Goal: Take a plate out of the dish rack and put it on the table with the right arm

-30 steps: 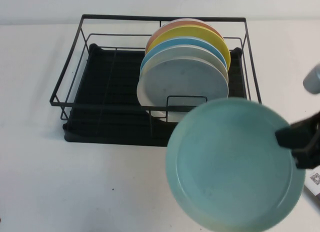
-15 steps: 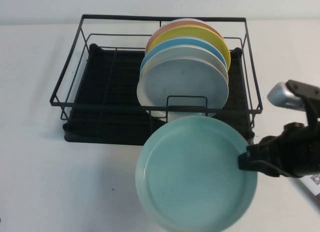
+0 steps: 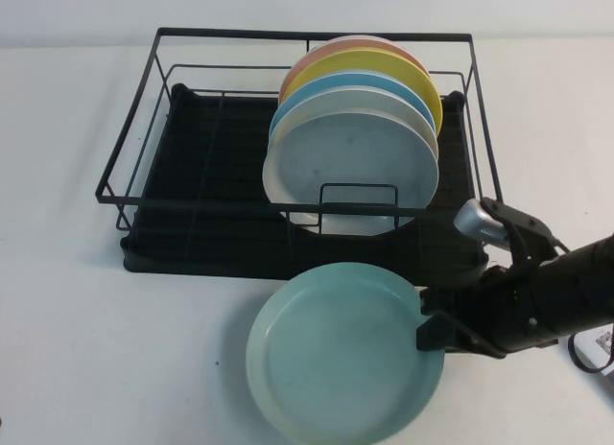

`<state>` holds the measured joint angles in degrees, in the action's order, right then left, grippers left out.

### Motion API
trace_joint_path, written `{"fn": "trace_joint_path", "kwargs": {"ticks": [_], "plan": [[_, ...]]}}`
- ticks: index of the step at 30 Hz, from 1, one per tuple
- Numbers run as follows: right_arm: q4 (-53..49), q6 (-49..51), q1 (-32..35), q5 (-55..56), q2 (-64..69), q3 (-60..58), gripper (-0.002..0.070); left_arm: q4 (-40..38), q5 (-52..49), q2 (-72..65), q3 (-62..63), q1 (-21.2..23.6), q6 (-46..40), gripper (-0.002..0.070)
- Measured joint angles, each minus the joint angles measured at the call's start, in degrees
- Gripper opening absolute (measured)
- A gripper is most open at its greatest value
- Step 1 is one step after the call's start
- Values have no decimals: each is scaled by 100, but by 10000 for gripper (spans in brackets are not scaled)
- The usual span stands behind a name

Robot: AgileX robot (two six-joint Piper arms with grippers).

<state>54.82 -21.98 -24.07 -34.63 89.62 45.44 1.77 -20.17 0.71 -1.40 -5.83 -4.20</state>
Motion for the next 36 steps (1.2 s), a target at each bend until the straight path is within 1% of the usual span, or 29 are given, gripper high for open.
{"fn": "trace_joint_path", "kwargs": {"ticks": [6,8,10,15,17,20,23,26,29,33,36], "plan": [[53,-90,0,202,318,11,27,0,0,0,0,0,0,-4],[53,-94,0,272,382,11,44,0,0,0,0,0,0,-4],[62,-104,0,329,420,11,88,0,0,0,0,0,0,-4],[29,-104,0,488,444,11,279,0,0,0,0,0,0,-4],[-36,-104,0,547,444,11,329,0,0,0,0,0,0,-4],[-274,-104,0,539,444,84,368,0,0,0,0,0,0,-4],[-653,44,68,231,444,312,378,0,0,0,0,0,0,-4],[-1110,241,217,-153,315,589,353,0,0,0,0,0,0,-4],[-1745,545,312,-475,-15,858,252,0,0,0,0,0,0,-4],[-2544,965,332,-878,-743,965,95,0,0,0,0,0,0,-4],[-3049,1231,332,-1110,-1430,963,22,0,0,0,0,0,0,-4]]}}
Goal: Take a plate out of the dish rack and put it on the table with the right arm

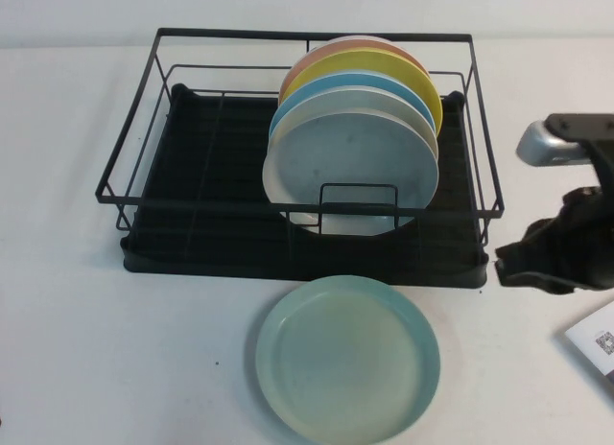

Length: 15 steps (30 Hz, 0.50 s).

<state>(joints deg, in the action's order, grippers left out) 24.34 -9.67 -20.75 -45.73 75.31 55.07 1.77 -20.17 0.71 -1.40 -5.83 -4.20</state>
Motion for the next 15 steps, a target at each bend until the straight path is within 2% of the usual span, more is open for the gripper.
{"fn": "trace_joint_path", "kwargs": {"ticks": [7,15], "plan": [[-429,97,0,-259,-1478,-346,-11,0,0,0,0,0,0,-4],[-775,109,0,-727,-2248,-637,-17,0,0,0,0,0,0,-4]]}}
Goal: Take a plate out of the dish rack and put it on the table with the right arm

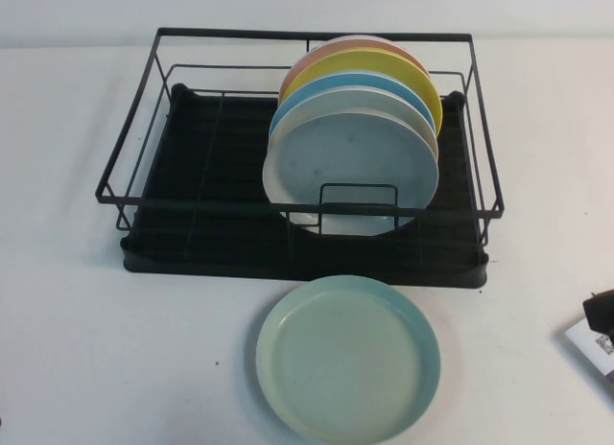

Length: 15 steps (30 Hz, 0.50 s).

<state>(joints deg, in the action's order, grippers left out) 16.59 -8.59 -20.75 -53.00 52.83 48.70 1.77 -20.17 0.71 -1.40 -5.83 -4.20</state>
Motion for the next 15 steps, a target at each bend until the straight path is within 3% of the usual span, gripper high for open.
{"fn": "trace_joint_path", "kwargs": {"ticks": [5,8,15], "plan": [[-168,0,0,632,-197,-601,-18,0,0,0,0,0,0,-4],[-351,0,50,1579,-361,-1220,-18,0,0,0,0,0,0,-4],[-441,0,1177,4240,-1725,-3271,-18,-9,0,0,0,0,0,-4]]}}
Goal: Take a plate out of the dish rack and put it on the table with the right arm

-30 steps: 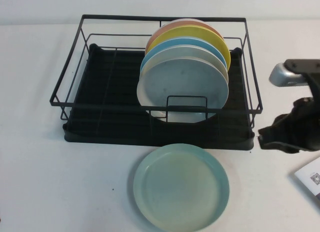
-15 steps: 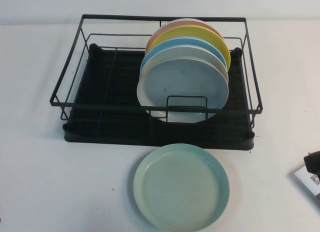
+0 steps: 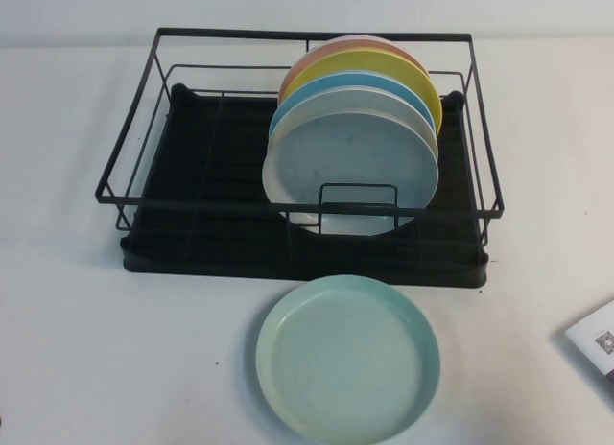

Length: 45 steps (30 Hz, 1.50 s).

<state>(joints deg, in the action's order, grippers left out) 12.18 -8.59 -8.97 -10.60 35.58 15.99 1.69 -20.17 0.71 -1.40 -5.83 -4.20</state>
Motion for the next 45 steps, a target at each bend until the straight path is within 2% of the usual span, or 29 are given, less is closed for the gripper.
{"fn": "trace_joint_path", "kwargs": {"ticks": [4,7,12,18,45], "plan": [[0,0,488,1060,-1037,-1197,-18,0,0,0,0,0,0,-4],[0,0,670,1319,-1742,-1682,-18,0,0,0,0,0,0,-4],[0,-101,715,682,-2642,-1746,-18,0,0,0,0,0,0,-4],[-36,-102,715,-819,-3515,-1763,-18,0,0,0,0,0,0,-4],[-112,-123,715,-1078,-3601,-1762,-18,0,0,4,0,0,0,-4]]}}
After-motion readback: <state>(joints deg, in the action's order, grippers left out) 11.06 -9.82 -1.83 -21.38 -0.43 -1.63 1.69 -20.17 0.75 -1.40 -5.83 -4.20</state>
